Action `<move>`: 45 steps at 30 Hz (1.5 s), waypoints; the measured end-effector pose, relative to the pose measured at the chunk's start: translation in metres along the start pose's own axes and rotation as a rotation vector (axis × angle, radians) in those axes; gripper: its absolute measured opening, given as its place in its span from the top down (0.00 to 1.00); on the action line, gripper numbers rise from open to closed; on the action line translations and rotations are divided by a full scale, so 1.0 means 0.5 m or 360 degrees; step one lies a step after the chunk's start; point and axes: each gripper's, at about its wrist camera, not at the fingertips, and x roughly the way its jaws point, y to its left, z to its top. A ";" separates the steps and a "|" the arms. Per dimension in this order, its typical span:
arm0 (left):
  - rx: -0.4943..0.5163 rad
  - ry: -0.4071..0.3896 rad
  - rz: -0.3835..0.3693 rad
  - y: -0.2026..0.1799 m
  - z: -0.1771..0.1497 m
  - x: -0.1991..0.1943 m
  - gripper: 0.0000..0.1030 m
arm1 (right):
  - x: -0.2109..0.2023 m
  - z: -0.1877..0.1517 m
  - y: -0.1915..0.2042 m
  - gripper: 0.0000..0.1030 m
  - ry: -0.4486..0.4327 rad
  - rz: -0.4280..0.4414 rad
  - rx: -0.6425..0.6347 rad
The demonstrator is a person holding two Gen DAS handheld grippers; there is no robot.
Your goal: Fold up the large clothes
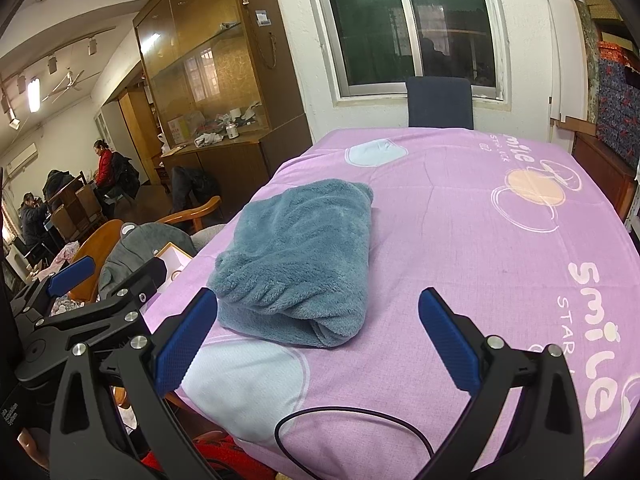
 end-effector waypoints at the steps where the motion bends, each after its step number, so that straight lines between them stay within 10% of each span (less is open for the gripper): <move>1: 0.0000 0.0000 0.0001 -0.001 0.001 0.000 0.03 | 0.000 0.000 0.000 0.04 0.0001 0.0000 0.0000; 45: 0.0009 0.0032 -0.0021 0.010 -0.009 0.013 0.03 | 0.002 -0.016 -0.001 0.04 0.0026 0.0013 0.0019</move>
